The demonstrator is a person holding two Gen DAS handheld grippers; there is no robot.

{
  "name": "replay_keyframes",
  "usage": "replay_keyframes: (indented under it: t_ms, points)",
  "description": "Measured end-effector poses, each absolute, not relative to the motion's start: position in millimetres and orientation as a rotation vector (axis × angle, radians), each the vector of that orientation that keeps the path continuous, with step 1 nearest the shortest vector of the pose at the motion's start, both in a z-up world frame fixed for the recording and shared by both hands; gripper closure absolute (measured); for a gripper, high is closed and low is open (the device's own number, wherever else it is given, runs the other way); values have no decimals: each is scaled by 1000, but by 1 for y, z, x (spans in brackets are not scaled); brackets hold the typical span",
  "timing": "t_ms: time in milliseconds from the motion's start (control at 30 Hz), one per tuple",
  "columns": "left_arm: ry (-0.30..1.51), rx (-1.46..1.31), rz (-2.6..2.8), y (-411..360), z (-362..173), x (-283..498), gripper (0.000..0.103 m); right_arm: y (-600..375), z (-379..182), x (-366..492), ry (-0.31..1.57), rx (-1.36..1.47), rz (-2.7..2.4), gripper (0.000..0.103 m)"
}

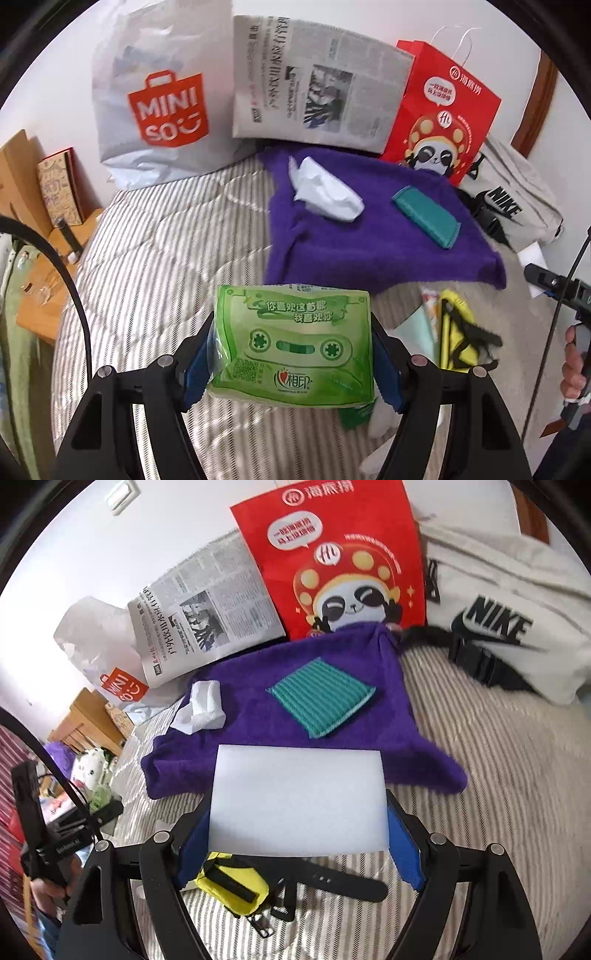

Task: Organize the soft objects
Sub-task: 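Carry the green pack over the towel with the left tool while the right carries the sponge, then lower and release the green pack on the towel with the left tool while the right releases the sponge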

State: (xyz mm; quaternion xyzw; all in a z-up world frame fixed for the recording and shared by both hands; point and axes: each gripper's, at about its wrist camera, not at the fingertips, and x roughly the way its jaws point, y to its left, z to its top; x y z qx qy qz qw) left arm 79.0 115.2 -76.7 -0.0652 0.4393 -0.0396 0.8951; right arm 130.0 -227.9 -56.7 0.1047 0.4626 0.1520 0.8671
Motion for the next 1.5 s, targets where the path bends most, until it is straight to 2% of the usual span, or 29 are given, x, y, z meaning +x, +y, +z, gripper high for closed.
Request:
replay_keyframes:
  t_ms: [467, 800, 1500]
  points:
    - [917, -154, -155, 83, -67, 122, 31, -221, -51, 178, 952, 100, 259, 21]
    - [951, -118, -169, 64, -70, 180, 31, -222, -55, 213, 945, 63, 230, 21]
    - [1040, 10, -125, 42, -127, 230, 31, -212, -95, 261, 1040, -33, 198, 21]
